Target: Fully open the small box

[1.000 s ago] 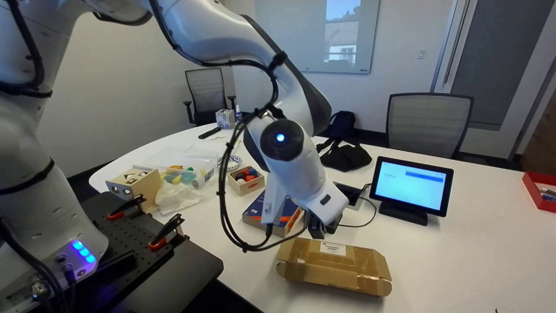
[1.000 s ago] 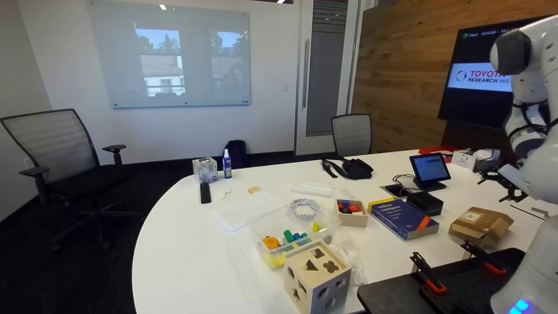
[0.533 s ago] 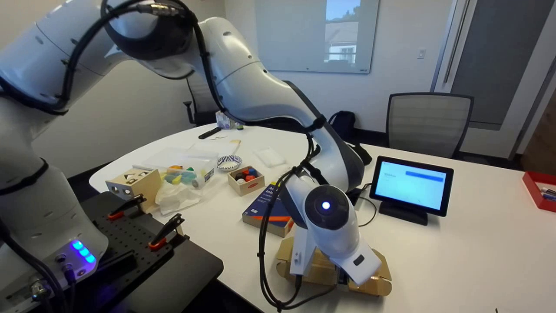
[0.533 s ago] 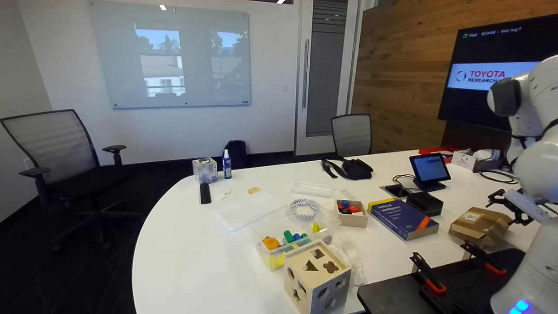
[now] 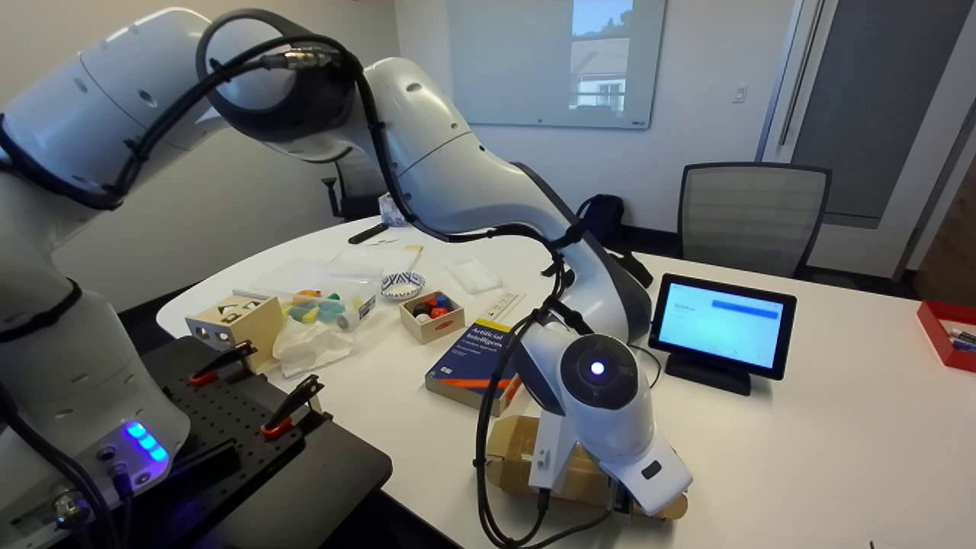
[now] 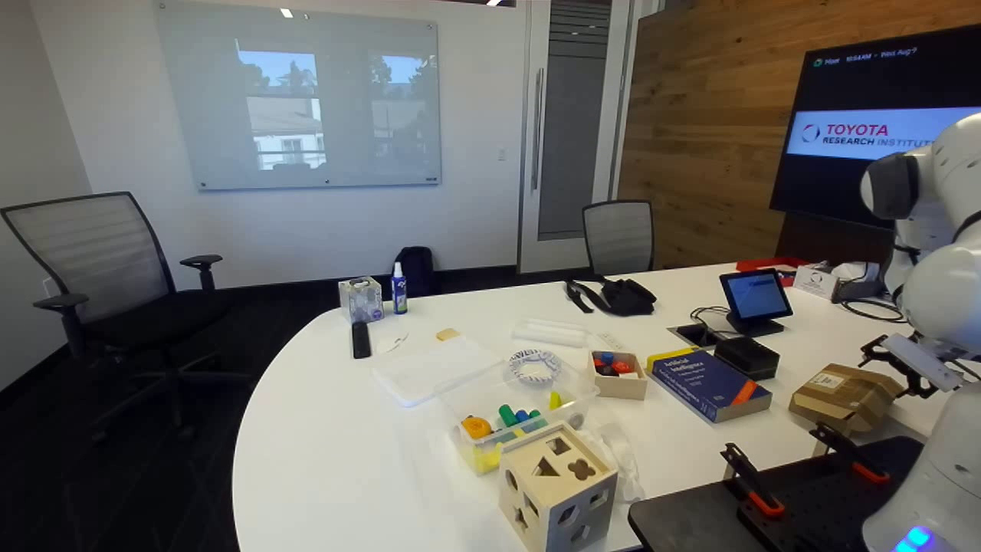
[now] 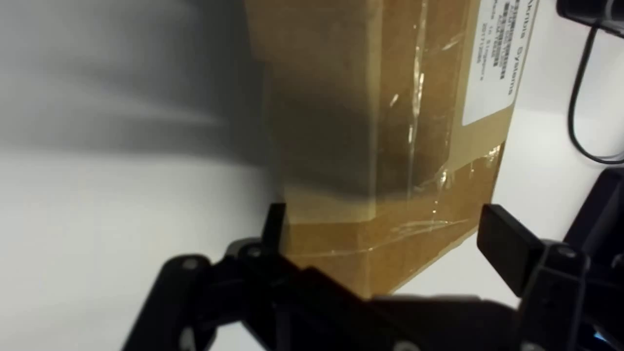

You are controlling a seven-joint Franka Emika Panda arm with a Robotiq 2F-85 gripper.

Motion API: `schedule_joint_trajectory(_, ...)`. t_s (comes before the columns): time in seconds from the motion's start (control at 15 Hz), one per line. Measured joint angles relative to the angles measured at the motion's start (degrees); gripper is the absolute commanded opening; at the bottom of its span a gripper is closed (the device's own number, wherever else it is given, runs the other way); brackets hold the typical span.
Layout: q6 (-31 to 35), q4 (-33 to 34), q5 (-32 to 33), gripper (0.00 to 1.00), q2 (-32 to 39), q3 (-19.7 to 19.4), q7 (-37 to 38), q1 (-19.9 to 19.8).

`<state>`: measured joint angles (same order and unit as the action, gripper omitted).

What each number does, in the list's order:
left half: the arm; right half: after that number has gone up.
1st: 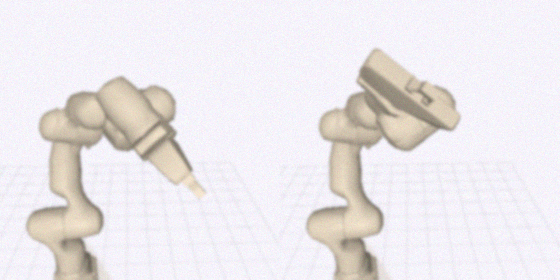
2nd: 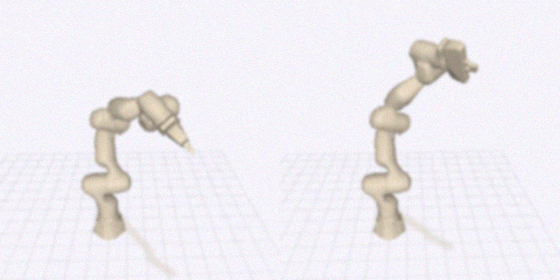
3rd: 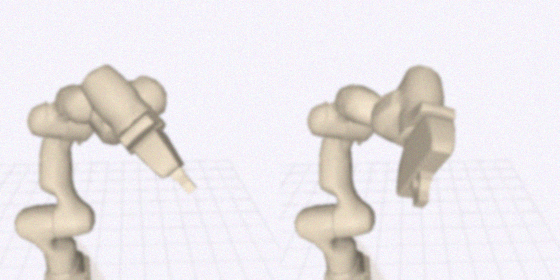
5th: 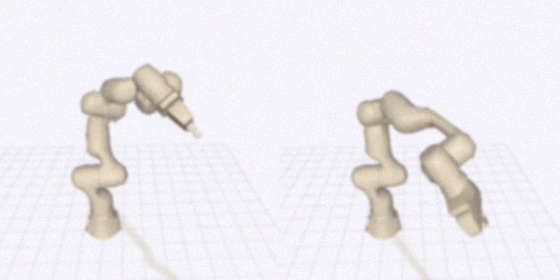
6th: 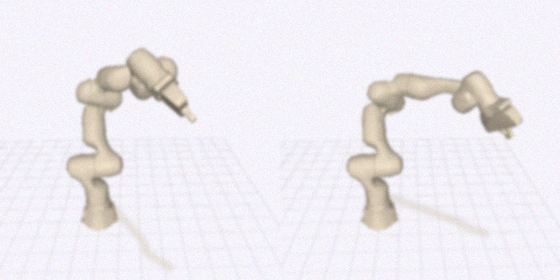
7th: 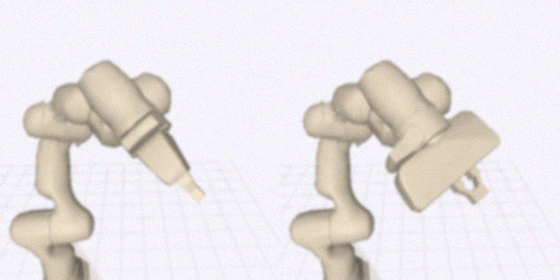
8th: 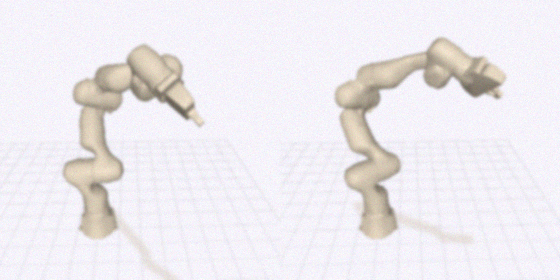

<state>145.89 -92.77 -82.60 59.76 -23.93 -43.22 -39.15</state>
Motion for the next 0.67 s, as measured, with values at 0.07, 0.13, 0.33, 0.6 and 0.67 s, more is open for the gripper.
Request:
schedule_joint_trajectory(0.07,1.29,0.23,1.04,1.00,0.47,0.23,1.62,-0.02)
schedule_joint_trajectory(0.13,2.76,0.47,2.31,1.00,0.98,0.40,3.56,-0.01)
schedule_joint_trajectory(0.33,6.06,1.22,6.93,1.00,2.32,0.72,9.76,-0.06)
schedule_joint_trajectory(0.6,7.48,2.21,12.20,1.00,3.03,2.61,15.27,-1.16)
schedule_joint_trajectory(0.67,7.89,2.47,12.84,0.75,3.04,3.59,15.57,-1.78)
